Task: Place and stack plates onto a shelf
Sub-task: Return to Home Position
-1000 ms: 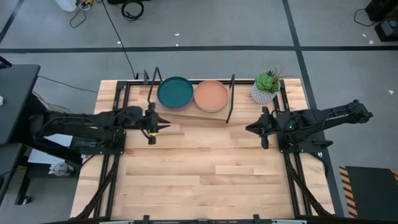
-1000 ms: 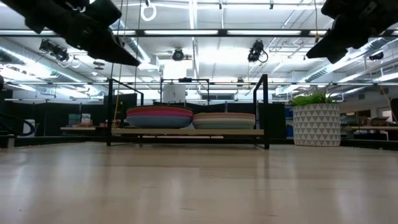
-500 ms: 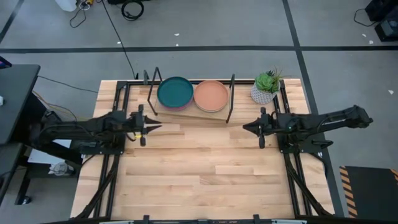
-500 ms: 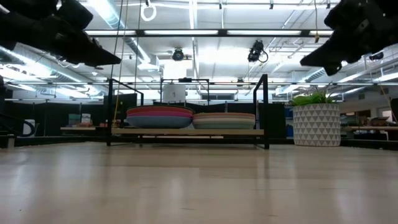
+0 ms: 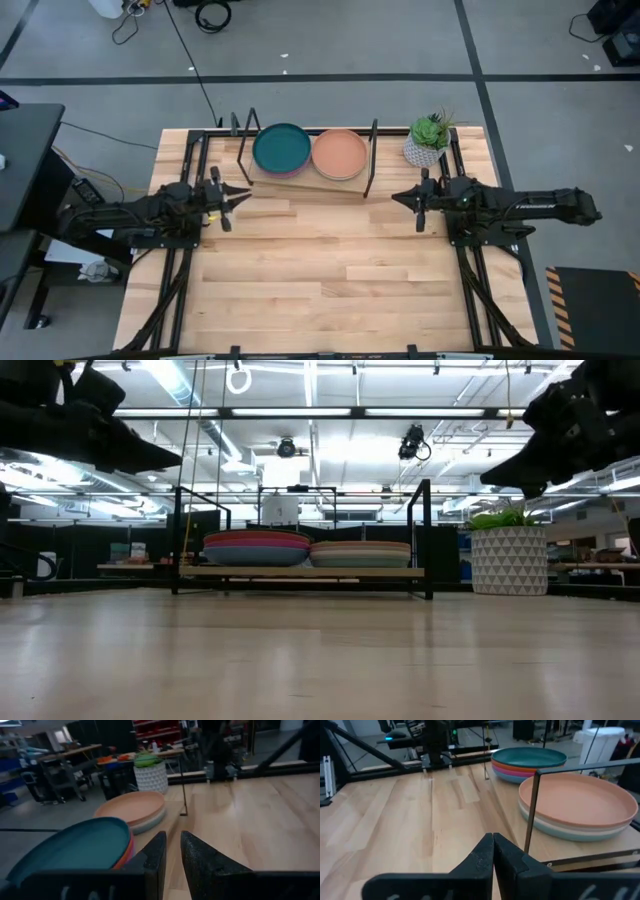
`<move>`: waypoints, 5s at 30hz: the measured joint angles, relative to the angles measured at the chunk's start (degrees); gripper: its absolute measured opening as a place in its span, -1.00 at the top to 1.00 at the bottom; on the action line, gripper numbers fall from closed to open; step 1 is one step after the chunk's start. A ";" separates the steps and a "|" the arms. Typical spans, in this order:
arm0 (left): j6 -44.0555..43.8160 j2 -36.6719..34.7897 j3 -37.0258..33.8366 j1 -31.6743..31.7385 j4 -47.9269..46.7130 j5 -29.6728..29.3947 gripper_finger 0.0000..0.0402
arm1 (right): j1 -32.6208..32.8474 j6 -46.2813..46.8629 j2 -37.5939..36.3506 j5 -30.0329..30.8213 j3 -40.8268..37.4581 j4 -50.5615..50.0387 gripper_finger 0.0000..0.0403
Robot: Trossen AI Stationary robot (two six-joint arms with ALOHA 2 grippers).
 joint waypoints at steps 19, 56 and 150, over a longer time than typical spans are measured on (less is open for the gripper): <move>0.26 -6.71 -0.88 -0.19 -1.39 -0.35 0.77 | -10.58 -1.85 -5.36 -8.09 -6.65 4.99 0.94; -4.10 -6.74 -5.51 -12.37 1.77 6.83 0.96 | -11.95 3.27 -6.62 -12.82 -8.26 7.79 0.94; -8.97 -6.71 -5.64 -13.29 2.95 7.63 0.90 | -11.96 3.27 -6.60 -12.84 -8.24 7.95 0.94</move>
